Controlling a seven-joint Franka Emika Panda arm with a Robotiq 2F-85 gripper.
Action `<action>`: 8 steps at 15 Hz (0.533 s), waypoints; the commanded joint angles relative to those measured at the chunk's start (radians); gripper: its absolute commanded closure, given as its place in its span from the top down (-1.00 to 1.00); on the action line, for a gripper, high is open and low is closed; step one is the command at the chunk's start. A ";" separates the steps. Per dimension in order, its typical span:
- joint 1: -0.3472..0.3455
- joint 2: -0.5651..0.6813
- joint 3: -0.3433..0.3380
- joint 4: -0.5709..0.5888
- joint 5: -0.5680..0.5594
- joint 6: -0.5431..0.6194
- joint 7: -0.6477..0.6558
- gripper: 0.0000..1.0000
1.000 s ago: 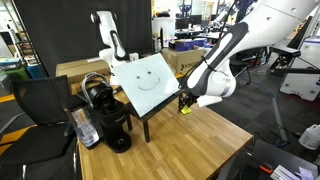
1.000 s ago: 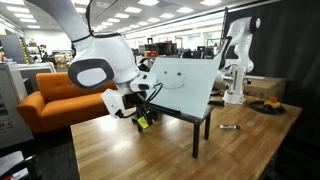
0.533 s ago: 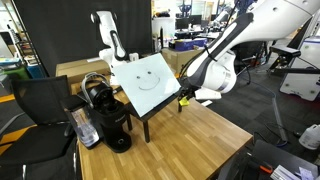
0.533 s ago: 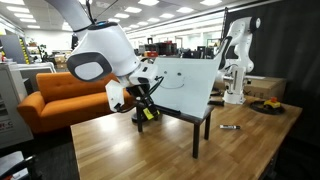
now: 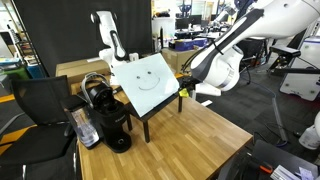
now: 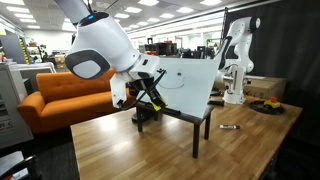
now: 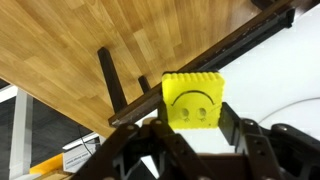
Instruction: Erase the drawing on the board
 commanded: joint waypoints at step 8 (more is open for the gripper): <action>-0.218 0.107 0.166 0.032 -0.194 0.041 0.175 -0.45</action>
